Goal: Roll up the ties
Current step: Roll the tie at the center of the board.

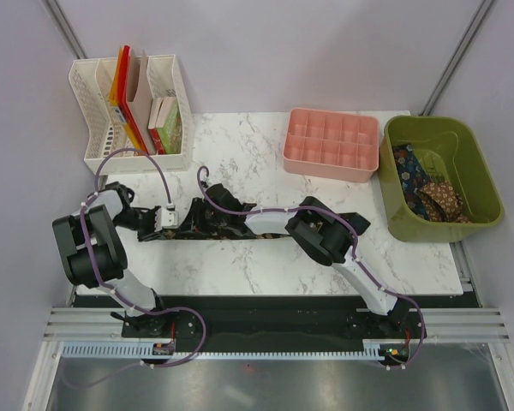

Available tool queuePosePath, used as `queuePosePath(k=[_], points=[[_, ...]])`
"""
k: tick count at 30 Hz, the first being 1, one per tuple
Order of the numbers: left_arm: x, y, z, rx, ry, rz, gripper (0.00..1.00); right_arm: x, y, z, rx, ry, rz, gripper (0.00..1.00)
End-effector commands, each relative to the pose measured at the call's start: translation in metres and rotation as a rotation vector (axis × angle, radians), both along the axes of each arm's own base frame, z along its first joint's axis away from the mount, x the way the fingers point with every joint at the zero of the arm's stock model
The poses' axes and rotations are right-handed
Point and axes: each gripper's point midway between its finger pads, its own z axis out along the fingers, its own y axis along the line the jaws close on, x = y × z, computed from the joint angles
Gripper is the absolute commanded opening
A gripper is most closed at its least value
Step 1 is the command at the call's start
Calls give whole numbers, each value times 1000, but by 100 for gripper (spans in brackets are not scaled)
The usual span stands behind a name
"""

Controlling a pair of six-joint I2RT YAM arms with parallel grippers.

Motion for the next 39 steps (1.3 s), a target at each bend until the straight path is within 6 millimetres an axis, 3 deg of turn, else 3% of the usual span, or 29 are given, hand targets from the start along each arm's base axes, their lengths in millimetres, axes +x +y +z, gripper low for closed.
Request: queuePosePath(k=[1,6,11,15,20,24,27,32,39], points=[[1,-2,-2,9,-26,-46,35,4,16,48,112,-36,2,38],[4,-1,-2,9,-24,-40,35,2,20,51,134,-27,-1,42],[6,-1,-2,6,-22,-33,35,-1,22,38,104,-19,-2,43],[7,-1,0,2,-21,-23,35,3,17,19,57,-4,-32,24],[8,1,0,3,-14,-16,35,5,10,10,25,17,-49,12],[14,2,7,-2,-29,1,47,11,2,-1,-29,29,-83,0],[21,11,21,-11,-49,27,57,15,-6,-10,-61,40,-96,0],[23,23,29,-7,-48,25,63,16,-6,-11,-64,37,-93,0],[17,16,21,-29,-34,8,68,16,-4,-8,-60,24,-82,0]])
